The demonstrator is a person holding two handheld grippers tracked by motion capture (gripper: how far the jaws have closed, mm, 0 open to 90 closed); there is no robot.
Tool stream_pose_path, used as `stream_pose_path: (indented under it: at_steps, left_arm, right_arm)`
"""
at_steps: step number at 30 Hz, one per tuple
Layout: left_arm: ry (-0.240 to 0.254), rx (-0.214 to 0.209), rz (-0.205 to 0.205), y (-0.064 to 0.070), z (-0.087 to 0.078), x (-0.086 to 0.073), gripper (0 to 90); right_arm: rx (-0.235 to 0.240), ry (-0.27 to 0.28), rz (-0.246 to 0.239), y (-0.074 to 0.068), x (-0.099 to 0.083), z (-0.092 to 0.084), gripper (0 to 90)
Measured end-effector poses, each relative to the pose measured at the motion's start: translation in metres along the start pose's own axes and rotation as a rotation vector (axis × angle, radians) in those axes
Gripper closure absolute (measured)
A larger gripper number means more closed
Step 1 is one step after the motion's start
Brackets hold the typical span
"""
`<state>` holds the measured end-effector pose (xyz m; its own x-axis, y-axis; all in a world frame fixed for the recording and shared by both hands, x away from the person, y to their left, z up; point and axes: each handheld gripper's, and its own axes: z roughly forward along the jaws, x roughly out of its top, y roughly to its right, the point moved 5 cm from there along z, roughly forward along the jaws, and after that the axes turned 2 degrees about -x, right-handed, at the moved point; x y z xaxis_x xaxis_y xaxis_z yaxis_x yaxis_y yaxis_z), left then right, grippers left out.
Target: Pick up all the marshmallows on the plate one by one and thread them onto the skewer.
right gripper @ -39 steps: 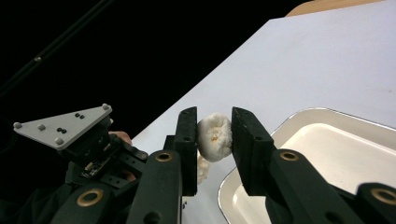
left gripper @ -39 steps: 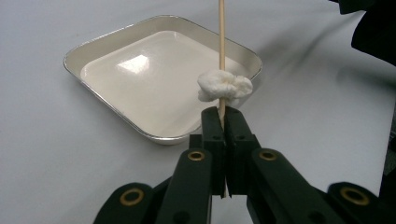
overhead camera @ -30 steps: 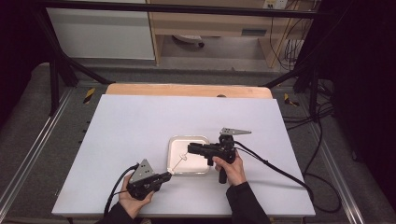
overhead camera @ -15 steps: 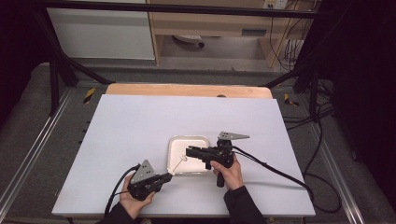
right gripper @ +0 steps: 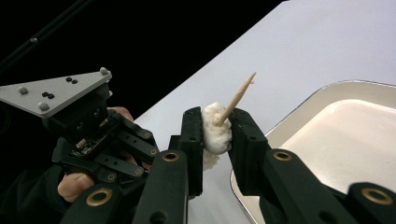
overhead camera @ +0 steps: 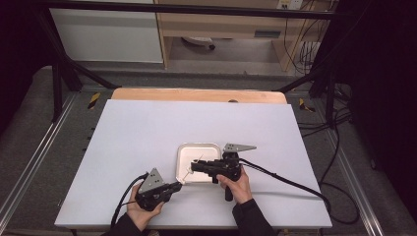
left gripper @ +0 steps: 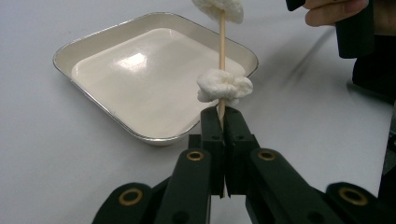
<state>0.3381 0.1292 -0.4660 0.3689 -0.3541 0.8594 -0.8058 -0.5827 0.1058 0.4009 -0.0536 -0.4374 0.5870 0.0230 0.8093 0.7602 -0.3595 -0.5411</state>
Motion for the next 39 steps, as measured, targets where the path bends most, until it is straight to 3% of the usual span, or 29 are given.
stream_pose_path:
  at_steps: [8, 14, 18, 24, 27, 30, 33, 39]
  left_arm:
    - [-0.003, 0.003, 0.002, 0.0, 0.001, 0.0, 88.5]
    - [0.009, 0.0, 0.007, 0.001, 0.0, 0.001, 88.5]
    - [0.011, 0.001, 0.007, 0.001, -0.001, 0.002, 88.5]
    - [0.004, 0.004, 0.002, 0.0, -0.001, 0.001, 88.5]
    - [-0.012, 0.022, -0.018, -0.004, 0.0, -0.001, 88.6]
    - [-0.005, 0.024, -0.04, -0.009, -0.001, -0.002, 88.6]
    - [0.0, 0.027, -0.035, -0.01, -0.003, -0.001, 88.6]
    - [-0.006, 0.024, -0.034, -0.009, -0.003, -0.001, 88.5]
  right_arm:
    - [-0.01, -0.039, -0.013, 0.001, -0.009, 0.006, 72.4]
    - [-0.034, -0.039, -0.013, 0.002, -0.007, 0.005, 55.0]
    - [-0.059, -0.034, 0.011, 0.004, -0.006, 0.005, 41.7]
    - [-0.093, -0.022, 0.0, 0.004, -0.004, 0.003, 31.4]
    - [-0.06, -0.015, 0.012, 0.0, -0.002, 0.001, 23.0]
    - [-0.071, -0.005, 0.005, -0.002, 0.002, -0.003, 18.5]
    - [-0.092, -0.016, -0.008, -0.002, 0.005, -0.006, 14.8]
    - [-0.152, -0.067, -0.075, 0.003, 0.004, -0.014, 8.0]
